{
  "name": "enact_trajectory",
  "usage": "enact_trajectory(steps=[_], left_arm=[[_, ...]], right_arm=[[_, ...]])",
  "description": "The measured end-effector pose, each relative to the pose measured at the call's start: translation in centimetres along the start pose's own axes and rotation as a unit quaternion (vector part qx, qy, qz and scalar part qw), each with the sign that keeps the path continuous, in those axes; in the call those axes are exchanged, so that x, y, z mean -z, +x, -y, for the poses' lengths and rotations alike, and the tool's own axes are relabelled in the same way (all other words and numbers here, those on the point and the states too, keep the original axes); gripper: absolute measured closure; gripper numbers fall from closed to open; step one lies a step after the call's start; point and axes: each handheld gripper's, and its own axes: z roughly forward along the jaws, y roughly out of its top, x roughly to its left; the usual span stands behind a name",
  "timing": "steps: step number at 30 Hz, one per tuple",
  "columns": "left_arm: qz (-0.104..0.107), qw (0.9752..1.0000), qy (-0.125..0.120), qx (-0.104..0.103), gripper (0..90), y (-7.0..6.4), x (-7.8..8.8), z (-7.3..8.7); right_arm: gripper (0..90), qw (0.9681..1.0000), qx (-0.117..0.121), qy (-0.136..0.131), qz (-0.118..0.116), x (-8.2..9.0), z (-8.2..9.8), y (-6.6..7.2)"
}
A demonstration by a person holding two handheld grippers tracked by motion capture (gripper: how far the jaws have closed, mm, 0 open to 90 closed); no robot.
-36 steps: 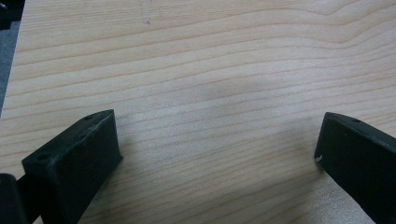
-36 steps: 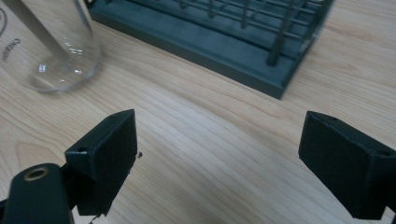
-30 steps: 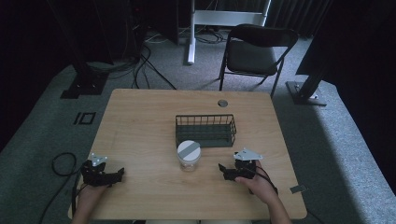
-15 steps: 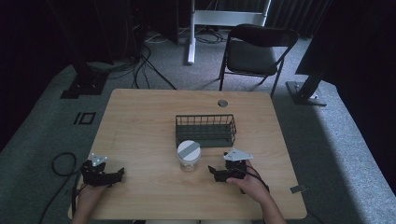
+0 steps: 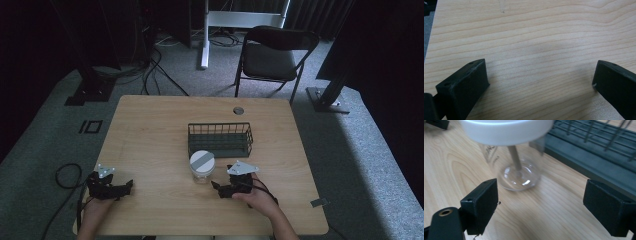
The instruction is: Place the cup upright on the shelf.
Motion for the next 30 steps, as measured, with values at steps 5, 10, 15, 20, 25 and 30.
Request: enact_trajectory(steps=[5,10,15,20,25,30], left_arm=[[0.000,1.0000,0.000,0.000,0.1,0.0,0.0,0.0],[0.000,1.0000,0.000,0.000,0.1,0.0,0.0,0.0],[0.000,1.0000,0.000,0.000,0.1,0.0,0.0,0.0],[0.000,1.0000,0.000,0.000,0.1,0.0,0.0,0.0],[0.000,1.0000,0.000,0.000,0.1,0.0,0.0,0.0],[0.000,1.0000,0.000,0.000,0.1,0.0,0.0,0.0]], right_arm=[[12.6,0.9999,0.002,-0.005,-0.009,-0.5,-0.3,0.8],[12.6,0.9998,0.009,-0.011,-0.013,-1.1,-0.7,1.6],[12.5,0.9997,0.004,-0.017,-0.016,-1.9,-0.9,2.0],[12.5,0.9996,-0.005,-0.025,-0.013,-2.6,-1.3,2.5],[12.5,0.9994,-0.003,-0.032,-0.013,-3.2,-1.7,2.9],[12.5,0.9992,-0.013,-0.039,-0.001,-4.0,-2.0,3.1]])
